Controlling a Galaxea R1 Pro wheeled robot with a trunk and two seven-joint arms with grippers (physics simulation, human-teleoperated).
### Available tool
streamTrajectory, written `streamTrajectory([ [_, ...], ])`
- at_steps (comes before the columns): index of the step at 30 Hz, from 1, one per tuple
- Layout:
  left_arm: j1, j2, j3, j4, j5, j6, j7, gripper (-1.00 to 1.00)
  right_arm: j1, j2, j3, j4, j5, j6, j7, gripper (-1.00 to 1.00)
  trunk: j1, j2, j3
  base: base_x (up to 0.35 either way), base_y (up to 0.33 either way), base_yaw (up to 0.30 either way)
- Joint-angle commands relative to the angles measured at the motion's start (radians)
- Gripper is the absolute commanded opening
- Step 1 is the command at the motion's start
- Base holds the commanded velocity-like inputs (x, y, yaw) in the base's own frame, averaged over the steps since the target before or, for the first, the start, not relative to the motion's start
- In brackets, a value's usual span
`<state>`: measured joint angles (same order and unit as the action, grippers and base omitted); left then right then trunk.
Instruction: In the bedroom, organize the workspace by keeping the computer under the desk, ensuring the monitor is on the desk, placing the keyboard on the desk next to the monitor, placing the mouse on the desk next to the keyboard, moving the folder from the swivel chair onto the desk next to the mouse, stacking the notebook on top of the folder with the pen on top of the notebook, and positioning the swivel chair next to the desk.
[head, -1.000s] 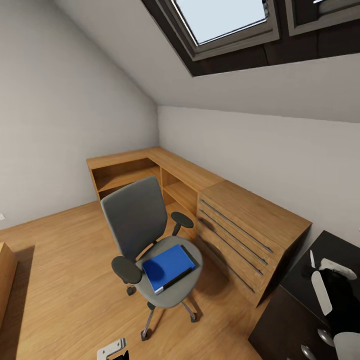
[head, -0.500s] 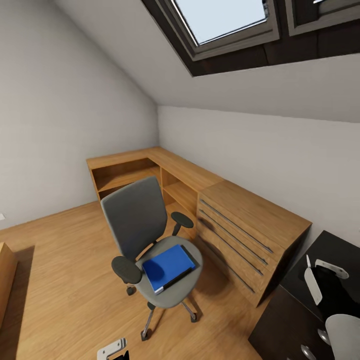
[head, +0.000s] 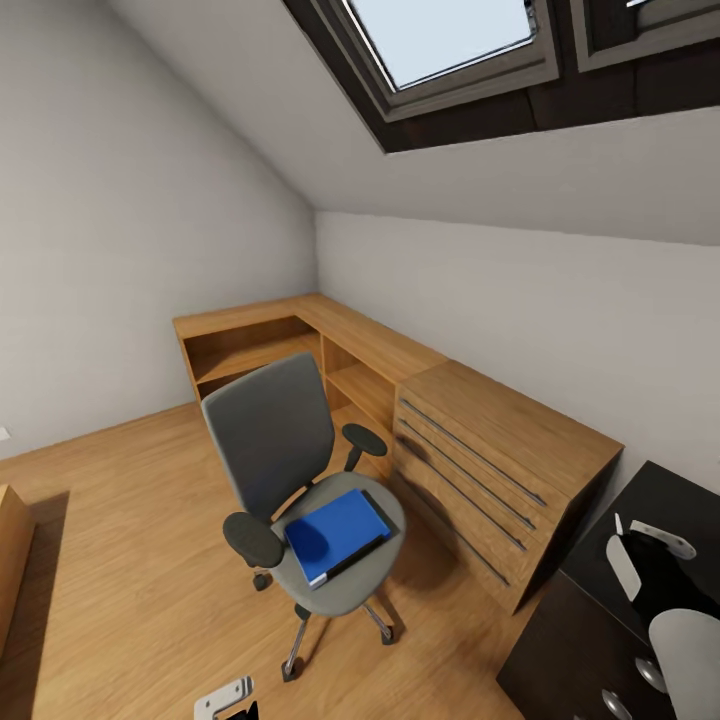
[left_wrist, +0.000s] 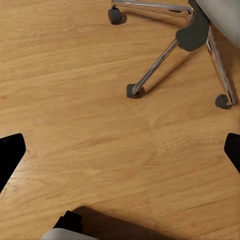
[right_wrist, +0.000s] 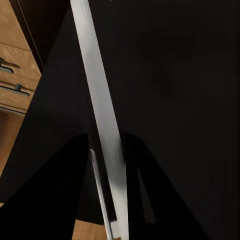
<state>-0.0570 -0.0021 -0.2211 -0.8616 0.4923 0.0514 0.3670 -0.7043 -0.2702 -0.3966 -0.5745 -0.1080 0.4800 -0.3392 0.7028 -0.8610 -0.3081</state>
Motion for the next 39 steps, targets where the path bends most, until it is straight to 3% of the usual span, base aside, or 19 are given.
streamTrajectory([
  [1, -0.001, 0.001, -0.003, -0.002, 0.005, 0.004, 0.007, 1.0, -0.001, 0.0, 0.001, 0.0, -0.008, 0.002, -0.007, -1.0, 0.0, -0.001, -0.001, 0.0, 0.0, 0.0],
  [6, -0.001, 0.001, -0.003, -0.002, 0.005, 0.004, 0.007, 1.0, -0.005, -0.002, 0.001, 0.033, 0.009, -0.026, -0.007, -1.0, 0.0, -0.001, -0.001, 0.0, 0.0, 0.0],
  [14, -0.001, 0.001, -0.004, -0.002, 0.005, 0.004, 0.006, 1.0, -0.071, -0.023, 0.0, 0.174, 0.047, -0.102, -0.007, -1.0, 0.0, -0.001, -0.001, 0.0, 0.0, 0.0],
  [18, -0.001, 0.0, -0.01, 0.016, 0.004, -0.033, 0.006, 1.0, -0.076, -0.025, 0.0, 0.187, 0.052, -0.109, -0.007, -1.0, 0.0, -0.001, -0.001, 0.0, -0.107, 0.0],
  [22, -0.001, 0.0, -0.052, 0.048, 0.003, -0.097, 0.008, 1.0, -0.076, -0.026, 0.0, 0.189, 0.054, -0.11, -0.007, -1.0, 0.0, -0.001, -0.001, 0.0, -0.126, 0.0],
  [36, -0.001, 0.001, -0.064, 0.052, 0.003, -0.107, 0.009, 1.0, -0.077, -0.023, 0.0, 0.191, 0.054, -0.11, -0.008, -1.0, 0.0, -0.001, -0.001, 0.0, -0.008, 0.0],
  [37, -0.001, 0.001, -0.064, 0.052, 0.003, -0.107, 0.009, 1.0, -0.077, -0.023, 0.0, 0.191, 0.054, -0.11, -0.008, 1.0, 0.0, -0.001, -0.001, 0.0, 0.0, 0.0],
  [39, -0.001, 0.001, -0.064, 0.052, 0.003, -0.107, 0.009, 1.0, -0.077, -0.023, -0.001, 0.191, 0.054, -0.11, -0.008, 1.0, 0.0, -0.001, -0.001, 0.0, 0.0, 0.0],
])
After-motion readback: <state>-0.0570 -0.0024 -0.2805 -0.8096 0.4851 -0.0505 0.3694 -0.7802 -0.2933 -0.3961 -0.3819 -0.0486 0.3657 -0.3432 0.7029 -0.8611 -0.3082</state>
